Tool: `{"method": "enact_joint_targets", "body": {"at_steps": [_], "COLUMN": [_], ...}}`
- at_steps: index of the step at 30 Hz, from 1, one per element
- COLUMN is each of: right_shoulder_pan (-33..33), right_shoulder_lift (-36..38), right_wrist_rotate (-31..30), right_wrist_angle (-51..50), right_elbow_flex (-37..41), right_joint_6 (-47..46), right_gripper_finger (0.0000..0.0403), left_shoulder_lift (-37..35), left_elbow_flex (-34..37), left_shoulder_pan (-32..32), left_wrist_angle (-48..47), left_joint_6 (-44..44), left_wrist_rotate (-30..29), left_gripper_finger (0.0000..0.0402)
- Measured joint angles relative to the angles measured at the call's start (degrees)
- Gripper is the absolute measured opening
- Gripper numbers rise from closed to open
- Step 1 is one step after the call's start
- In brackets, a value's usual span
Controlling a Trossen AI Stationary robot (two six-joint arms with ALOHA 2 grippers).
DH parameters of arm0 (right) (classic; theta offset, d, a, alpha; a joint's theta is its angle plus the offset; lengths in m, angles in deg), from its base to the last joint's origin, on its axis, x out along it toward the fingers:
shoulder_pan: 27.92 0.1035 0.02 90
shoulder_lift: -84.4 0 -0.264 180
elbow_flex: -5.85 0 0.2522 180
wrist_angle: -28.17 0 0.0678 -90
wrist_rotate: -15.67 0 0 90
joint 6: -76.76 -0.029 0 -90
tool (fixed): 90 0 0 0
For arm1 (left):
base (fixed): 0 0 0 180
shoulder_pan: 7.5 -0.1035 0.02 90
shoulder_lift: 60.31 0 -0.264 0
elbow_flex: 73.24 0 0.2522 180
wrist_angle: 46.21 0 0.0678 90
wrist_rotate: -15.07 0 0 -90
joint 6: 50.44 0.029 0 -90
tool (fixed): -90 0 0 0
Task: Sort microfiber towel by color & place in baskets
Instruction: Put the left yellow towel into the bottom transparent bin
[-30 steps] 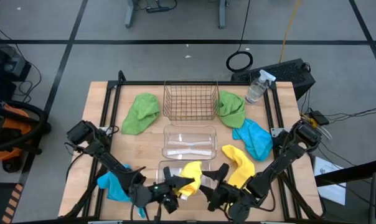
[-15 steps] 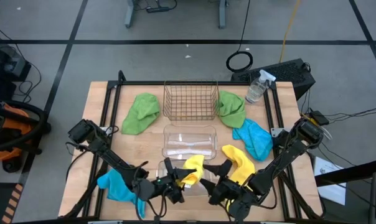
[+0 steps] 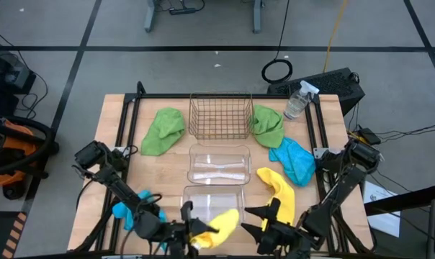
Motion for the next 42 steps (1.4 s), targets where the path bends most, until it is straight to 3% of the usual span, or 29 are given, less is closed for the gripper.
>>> {"method": "enact_joint_targets", "body": {"at_steps": [5,14,20,30,36,42], "right_shoulder_pan": [-3.8,-5.5,-5.5,-5.0,-5.1,-5.1], "right_shoulder_lift": [0.0,-0.1,-0.1,-1.6,-1.6,-1.6], "right_wrist_rotate": [11.3,29.9,42.5,37.7,37.9,37.6], "right_wrist_angle": [11.3,47.3,50.9,56.8,57.9,56.0], "right_elbow_flex": [1.9,2.0,1.9,2.0,2.0,2.0], "right_joint_6": [0.7,34.1,37.4,47.8,51.8,57.0], "right_gripper_finger": [0.0286,0.0286,0.03,0.0385,0.0388,0.0389], "left_shoulder_lift": [0.0,0.0,0.0,0.0,0.0,0.0], "left_elbow_flex": [0.0,0.0,0.0,0.0,0.0,0.0], "left_shoulder_pan": [-0.2,0.5,-0.2,-4.6,-5.8,-7.4], "left_wrist_angle": [4.7,13.7,15.3,14.9,13.7,13.8], "left_joint_6": [-0.1,3.4,3.3,-0.6,-0.1,-0.2], "left_wrist_rotate": [12.7,30.3,35.9,38.4,42.5,42.6], "left_gripper_finger": [0.0038,0.0038,0.0038,0.0038,0.0038,0.0038]}}
